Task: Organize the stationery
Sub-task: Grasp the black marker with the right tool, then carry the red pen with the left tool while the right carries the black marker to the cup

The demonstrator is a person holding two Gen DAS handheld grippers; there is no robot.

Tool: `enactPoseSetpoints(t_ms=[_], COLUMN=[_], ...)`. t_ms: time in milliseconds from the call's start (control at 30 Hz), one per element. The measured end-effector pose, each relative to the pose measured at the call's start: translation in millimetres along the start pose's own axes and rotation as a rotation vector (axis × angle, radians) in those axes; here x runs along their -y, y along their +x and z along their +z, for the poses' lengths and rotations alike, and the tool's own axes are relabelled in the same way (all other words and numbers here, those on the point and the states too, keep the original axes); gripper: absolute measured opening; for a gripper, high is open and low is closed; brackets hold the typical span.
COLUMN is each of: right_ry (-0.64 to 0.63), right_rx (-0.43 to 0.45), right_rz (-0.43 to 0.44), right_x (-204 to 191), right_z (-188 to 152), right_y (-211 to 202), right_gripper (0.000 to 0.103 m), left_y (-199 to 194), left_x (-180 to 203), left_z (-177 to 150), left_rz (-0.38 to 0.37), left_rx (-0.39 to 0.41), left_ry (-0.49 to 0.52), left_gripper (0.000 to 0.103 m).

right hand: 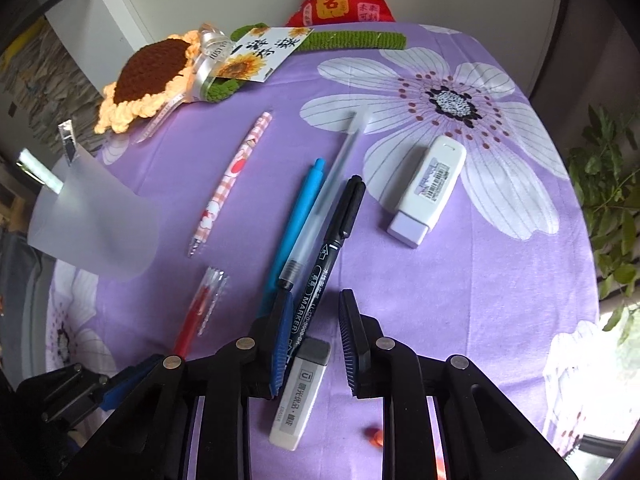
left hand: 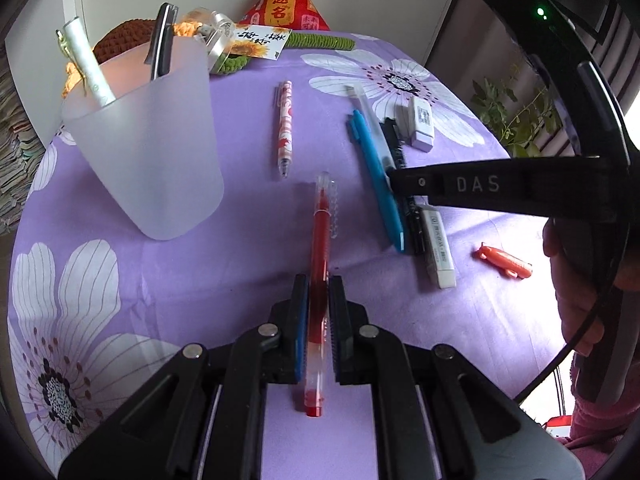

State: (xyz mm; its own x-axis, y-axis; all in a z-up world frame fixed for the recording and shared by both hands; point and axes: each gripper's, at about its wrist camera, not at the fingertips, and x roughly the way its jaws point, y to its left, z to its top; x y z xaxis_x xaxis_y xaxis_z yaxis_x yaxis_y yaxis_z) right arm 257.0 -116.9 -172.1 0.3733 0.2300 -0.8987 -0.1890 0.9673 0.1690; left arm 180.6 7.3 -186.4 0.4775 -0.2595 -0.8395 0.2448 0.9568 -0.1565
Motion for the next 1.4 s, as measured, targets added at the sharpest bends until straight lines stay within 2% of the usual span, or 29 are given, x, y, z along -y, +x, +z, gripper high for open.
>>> enactPoseSetpoints(t_ms=[100,167,233,267,367,600,633,700,767,833,933,1033,1067,1167,1267,1400], right_ry=[-0.014,-0.034,-0.048,-0.046,-0.052,-0.115,-0.115,-0.086,-0.035,0.001,0.025,0.02,0.005,-0.022,0.006,0.001], right_rx=[-0.001,-0.005,-0.012,-0.017,-0.039,-0.099,-0.095,-0.075,-0.049,-0.036,-0.027,-0.055,-0.04,-0.034,-0.03,0.027], right_rz=[-0.045,-0.052,-0.059,-0.053,-0.001,0.037,0.033,0.018,0.015,0.026,-0.021,-0.017,-0.033,-0.073,-0.009,0.044], right_x=[3,5,8,11,17,21,22,25,32,35,36,31,28,23,26,22], right_z=[-2,-4,-6,-7,-12,-19,-18,-11,-1,9,20,24,24,26,26,20], right_y=[-1,-3,-5,-7,-12,-19,-20,-21,-20,-17,-10,1,1,4,2,-22], right_gripper=[0.022,0.022,0.021,0.02,0.019,0.019,0.02,0.031,0.039,0.039,0.039,0.039,0.038,0.015,0.013,0.012], left_y=[-3,-3,-1,0,6,29,29,30,30,30,26,18,14,0,-15,-36], left_x=[1,3,5,6,8,8,8,8,7,2,-2,-3,-3,-4,-5,-6], left_z=[2,7,12,15,24,40,41,43,43,44,44,44,44,45,44,43], left_rz=[-0.004,-0.002,0.004,0.005,0.002,0.014,0.018,0.025,0.036,0.016,0.007,0.005,0.002,-0.005,-0.008,-0.008], left_rx=[0.01,0.02,0.032,0.032,0.034,0.002,0.012,0.009,0.008,0.0,0.004,0.025,0.033,0.068,0.099,0.144], left_ry=[0.008,0.018,0.025,0.029,0.038,0.035,0.038,0.043,0.04,0.021,0.002,-0.004,-0.006,-0.01,-0.017,-0.026], left_gripper=[0.01,0.024,0.031,0.031,0.031,0.029,0.029,0.026,0.013,0.012,0.012,0.012,0.012,0.012,0.012,0.012])
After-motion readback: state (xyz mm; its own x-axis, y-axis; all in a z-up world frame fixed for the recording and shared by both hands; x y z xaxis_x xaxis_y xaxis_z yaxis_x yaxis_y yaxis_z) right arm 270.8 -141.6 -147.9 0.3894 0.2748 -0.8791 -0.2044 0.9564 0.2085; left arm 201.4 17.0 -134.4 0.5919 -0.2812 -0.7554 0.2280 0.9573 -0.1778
